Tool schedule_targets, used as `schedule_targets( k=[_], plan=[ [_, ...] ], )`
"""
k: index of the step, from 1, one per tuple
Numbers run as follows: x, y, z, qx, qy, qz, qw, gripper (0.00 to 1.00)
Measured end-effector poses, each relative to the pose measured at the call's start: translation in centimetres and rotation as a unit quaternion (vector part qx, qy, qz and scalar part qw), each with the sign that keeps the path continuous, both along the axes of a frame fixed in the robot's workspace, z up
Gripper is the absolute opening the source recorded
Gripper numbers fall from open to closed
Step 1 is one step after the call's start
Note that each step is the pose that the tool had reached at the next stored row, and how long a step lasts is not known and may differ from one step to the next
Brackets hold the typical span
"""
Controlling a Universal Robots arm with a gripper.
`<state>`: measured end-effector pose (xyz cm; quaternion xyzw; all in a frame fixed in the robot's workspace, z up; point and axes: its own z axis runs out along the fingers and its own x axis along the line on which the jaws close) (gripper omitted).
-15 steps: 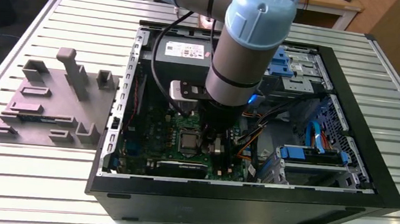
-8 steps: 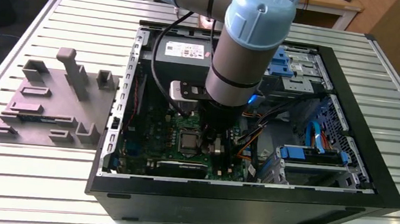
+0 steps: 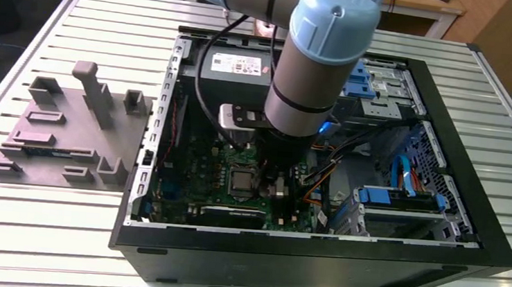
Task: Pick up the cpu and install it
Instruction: 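Install the first cpu locking lever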
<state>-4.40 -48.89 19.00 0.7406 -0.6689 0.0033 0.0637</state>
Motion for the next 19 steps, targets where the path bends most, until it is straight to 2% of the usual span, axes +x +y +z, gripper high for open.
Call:
schedule_targets(
  k=[7, 12, 16, 19],
  plan=[
    [0.31, 0.0, -0.03, 0.0, -0.001, 0.0, 1.0, 0.1],
    [0.37, 0.01, -0.06, 0.0001, -0.0052, 0.0, 0.99999, 0.1],
    [0.37, 0.01, -0.1, 0.0002, -0.0119, 0.0, 0.99993, 0.1],
    [0.35, 0.01, -0.12, -0.0002, -0.0204, 0.0, 0.99979, 0.1]
  ],
)
